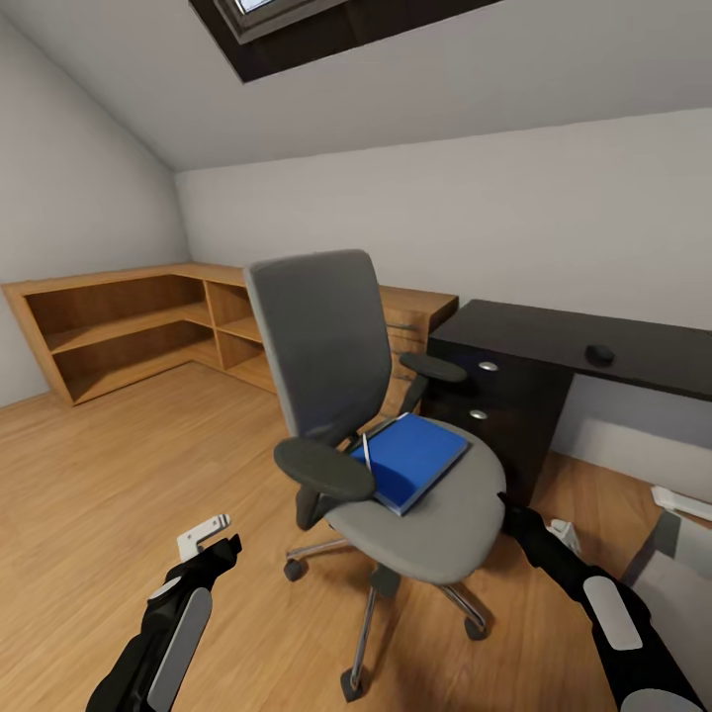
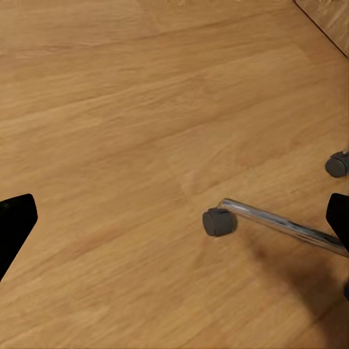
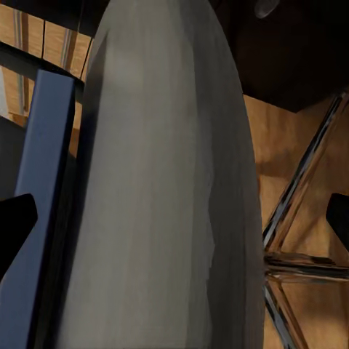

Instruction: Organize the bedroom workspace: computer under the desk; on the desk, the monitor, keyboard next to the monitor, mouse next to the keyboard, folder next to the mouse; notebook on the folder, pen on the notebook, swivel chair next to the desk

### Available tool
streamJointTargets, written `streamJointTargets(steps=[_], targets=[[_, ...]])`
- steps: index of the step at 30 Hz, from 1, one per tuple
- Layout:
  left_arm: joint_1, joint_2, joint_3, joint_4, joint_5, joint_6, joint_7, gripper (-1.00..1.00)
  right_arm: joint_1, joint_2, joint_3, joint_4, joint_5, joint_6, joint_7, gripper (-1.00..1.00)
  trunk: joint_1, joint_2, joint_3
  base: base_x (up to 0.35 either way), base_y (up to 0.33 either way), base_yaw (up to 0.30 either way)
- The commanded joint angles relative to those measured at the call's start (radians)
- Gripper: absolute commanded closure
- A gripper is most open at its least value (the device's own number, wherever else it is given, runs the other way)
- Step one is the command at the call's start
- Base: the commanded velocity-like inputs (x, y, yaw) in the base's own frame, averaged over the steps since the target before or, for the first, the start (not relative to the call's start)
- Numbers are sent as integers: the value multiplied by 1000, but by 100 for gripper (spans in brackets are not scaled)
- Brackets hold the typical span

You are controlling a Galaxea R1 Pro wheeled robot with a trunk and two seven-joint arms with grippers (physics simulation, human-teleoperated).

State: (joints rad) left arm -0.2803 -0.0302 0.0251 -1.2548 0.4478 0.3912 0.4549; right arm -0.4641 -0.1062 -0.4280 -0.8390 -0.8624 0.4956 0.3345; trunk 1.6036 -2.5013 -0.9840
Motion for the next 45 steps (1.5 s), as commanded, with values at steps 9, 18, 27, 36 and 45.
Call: streamJointTargets(steps=[9, 18, 27, 36, 45], targets=[[0, -1, 1, -2, 9, 3, 5, -100, -1, 0, -3, 0, -4, 8, 2, -100, 0, 0, -1, 192, 0, 0], [0, 0, 1, -2, 9, 3, 5, -100, -1, 2, -3, 0, -4, 9, 2, -100, 0, 0, -3, 29, 0, 40], [0, 0, 1, -2, 9, 3, 5, -100, -1, 3, -3, 0, -4, 8, 3, -100, 0, 0, -13, 0, 0, 176], [0, 0, 1, -2, 9, 3, 5, -100, -1, 3, -3, 0, -4, 8, 3, -100, 0, 0, -23, 0, 0, 184], [0, -1, 1, -2, 9, 3, 5, -100, -1, 3, -3, 0, -5, 8, 3, -100, 0, 0, -32, 26, 0, 184]])
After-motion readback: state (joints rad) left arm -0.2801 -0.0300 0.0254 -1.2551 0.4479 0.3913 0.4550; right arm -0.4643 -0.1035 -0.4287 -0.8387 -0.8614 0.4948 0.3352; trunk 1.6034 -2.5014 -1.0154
